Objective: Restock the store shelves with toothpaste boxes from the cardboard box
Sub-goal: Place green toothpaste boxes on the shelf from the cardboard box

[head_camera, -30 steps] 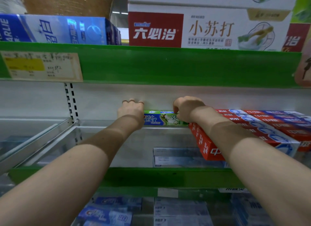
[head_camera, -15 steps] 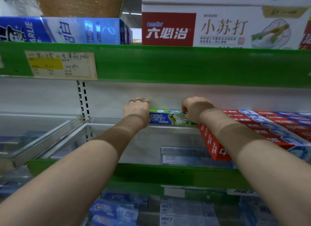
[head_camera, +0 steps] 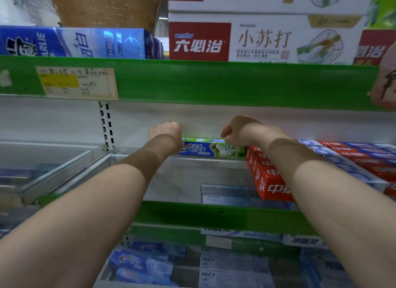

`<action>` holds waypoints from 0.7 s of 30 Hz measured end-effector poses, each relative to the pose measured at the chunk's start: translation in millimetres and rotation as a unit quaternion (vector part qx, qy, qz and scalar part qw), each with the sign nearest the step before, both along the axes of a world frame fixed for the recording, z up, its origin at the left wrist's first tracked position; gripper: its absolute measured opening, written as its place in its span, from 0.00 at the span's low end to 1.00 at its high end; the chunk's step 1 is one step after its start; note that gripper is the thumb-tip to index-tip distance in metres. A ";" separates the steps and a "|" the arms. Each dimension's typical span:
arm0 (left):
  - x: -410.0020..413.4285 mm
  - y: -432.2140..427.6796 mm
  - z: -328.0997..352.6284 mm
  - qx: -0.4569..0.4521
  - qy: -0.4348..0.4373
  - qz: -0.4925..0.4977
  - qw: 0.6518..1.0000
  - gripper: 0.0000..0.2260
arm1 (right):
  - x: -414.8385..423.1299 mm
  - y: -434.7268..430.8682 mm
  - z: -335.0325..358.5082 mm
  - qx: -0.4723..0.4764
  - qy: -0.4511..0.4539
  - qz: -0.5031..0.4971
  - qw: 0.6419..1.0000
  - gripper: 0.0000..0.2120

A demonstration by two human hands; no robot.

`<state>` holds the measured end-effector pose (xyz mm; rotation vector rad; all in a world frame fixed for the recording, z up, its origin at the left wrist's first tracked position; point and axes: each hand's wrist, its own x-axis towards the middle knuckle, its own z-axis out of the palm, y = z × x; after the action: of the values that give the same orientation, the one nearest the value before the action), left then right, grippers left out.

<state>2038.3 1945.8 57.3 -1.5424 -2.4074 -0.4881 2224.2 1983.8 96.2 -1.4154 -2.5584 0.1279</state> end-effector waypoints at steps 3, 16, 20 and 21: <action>5.4 -8.6 6.1 0.122 -0.241 -0.046 0.962 0.02 | -6.9 -22.4 4.4 -0.030 0.164 0.053 0.985 0.11; 36.4 -152.0 2.0 0.461 -0.597 -0.075 0.652 0.08 | -80.5 -152.8 -28.5 -0.331 0.598 0.200 0.702 0.12; 22.4 -209.5 -23.2 0.511 -0.611 -0.043 0.603 0.07 | -102.1 -201.9 -47.7 -0.413 0.604 0.237 0.639 0.09; 18.8 -225.8 -30.3 0.524 -0.616 -0.034 0.587 0.06 | -107.7 -214.8 -55.2 -0.431 0.596 0.246 0.632 0.08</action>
<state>2057.1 1720.0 27.0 -0.6049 -1.5946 -3.0281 2116.5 1769.0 41.0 -0.2839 -1.5015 1.8357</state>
